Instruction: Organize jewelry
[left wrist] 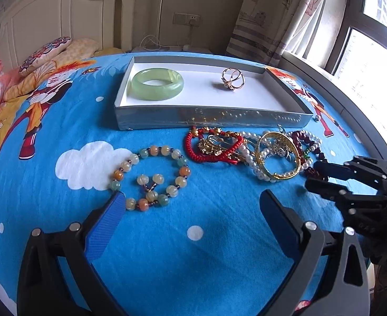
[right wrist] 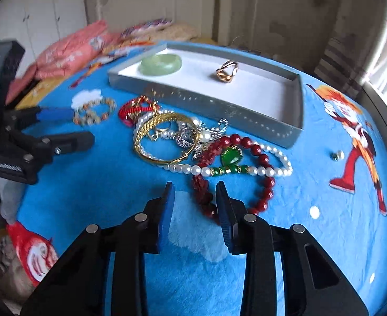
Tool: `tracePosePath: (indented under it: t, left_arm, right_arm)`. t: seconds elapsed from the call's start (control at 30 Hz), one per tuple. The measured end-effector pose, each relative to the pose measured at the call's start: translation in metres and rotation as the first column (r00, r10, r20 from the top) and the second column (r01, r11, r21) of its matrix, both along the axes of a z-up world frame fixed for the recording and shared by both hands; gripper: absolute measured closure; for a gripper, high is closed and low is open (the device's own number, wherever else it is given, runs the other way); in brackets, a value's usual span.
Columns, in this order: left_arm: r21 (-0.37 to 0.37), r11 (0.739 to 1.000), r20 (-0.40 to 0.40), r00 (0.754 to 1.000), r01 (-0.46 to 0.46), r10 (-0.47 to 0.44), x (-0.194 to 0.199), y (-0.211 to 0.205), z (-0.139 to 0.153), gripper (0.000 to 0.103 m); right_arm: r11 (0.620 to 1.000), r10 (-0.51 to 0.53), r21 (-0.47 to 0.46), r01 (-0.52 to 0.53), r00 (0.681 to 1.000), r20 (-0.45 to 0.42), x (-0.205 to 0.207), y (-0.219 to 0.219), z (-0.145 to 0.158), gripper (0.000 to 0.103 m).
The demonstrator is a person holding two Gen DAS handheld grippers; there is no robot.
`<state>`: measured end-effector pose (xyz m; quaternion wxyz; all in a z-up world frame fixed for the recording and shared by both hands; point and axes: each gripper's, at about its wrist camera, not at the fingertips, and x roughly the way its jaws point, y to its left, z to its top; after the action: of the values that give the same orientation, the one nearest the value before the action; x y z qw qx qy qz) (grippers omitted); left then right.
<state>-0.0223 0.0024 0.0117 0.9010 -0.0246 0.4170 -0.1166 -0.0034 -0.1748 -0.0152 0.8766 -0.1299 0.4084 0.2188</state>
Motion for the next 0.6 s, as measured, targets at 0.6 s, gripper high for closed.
tracePosePath:
  t: [0.6]
  left_arm:
    - [-0.019,1.0,-0.007,1.0,-0.005,0.005,0.001,0.001,-0.001,0.002]
  right_arm:
    - [0.831,0.092,0.556,0.013,0.983,-0.161,-0.042,-0.078,0.011,0.087]
